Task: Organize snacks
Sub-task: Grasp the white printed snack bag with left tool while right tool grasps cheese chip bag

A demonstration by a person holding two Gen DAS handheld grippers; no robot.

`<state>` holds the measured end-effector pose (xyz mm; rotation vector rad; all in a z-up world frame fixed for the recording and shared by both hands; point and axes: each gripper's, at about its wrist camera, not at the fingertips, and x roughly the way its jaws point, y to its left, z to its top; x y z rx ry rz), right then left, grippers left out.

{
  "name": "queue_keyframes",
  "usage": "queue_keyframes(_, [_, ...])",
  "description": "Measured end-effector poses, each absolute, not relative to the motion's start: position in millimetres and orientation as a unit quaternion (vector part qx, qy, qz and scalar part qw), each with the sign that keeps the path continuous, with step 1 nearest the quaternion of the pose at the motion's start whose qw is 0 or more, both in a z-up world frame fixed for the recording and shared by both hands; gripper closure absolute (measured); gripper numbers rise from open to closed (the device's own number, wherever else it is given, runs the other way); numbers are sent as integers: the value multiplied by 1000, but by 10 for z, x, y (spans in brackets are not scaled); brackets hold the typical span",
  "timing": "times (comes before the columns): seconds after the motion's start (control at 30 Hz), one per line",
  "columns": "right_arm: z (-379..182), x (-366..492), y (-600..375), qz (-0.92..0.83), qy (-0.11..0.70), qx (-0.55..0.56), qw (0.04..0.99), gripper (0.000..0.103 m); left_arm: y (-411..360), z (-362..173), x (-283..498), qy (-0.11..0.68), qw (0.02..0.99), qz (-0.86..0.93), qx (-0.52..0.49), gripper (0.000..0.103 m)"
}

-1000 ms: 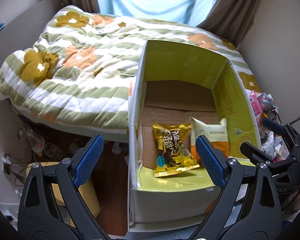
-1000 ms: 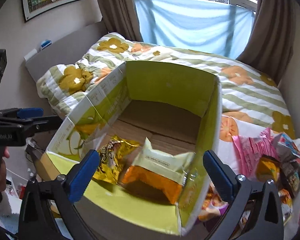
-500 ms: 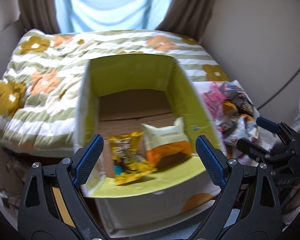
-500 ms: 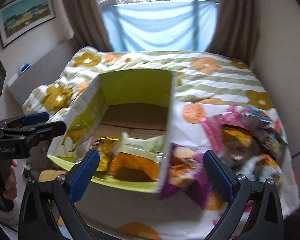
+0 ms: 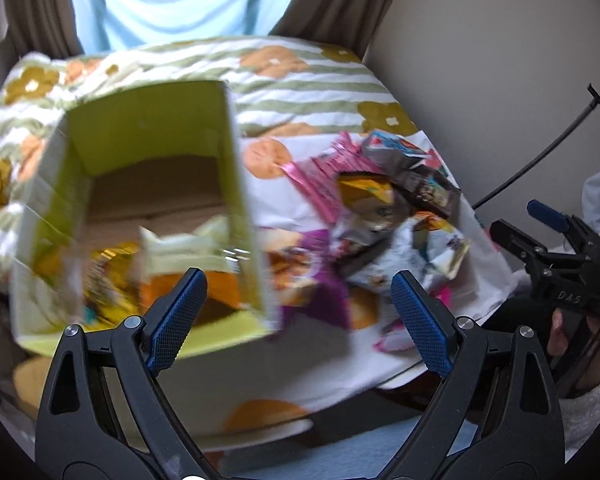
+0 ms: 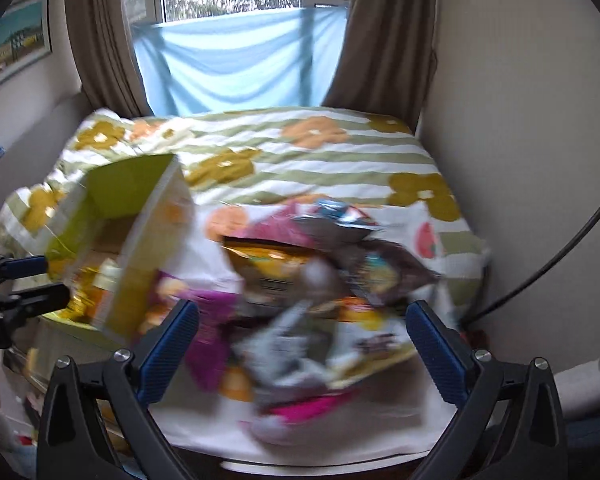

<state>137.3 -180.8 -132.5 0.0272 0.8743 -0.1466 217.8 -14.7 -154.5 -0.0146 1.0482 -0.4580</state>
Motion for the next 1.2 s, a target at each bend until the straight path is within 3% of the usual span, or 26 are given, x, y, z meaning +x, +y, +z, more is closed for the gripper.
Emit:
queue_keyframes(0.43, [-1946,1634,-2753,42,502,37,863,0,-1368,-2356,2131,580,794,-160,-89,11])
queue_keyframes(0.83, [-2487,1947,-3079,51,562,103,819,0,-1699,-2914,2432,609,776,-132,-93,11])
queue_keyframes(1.07, [-2570,2004,-3067,75,571,115,809,0,-1776,-3075,2405,615,771,-136,-94,22])
queue_keyframes(1.13, [-2606,2029,-3035,80,575,110,807,0,-1772,-3081,2395,615,770,-140,-97,32])
queue_keyframes(1.2, [-2661,2053,-2993,85,581,106,802,0,-1761,-3091,2372,613,771,-142,-96,34])
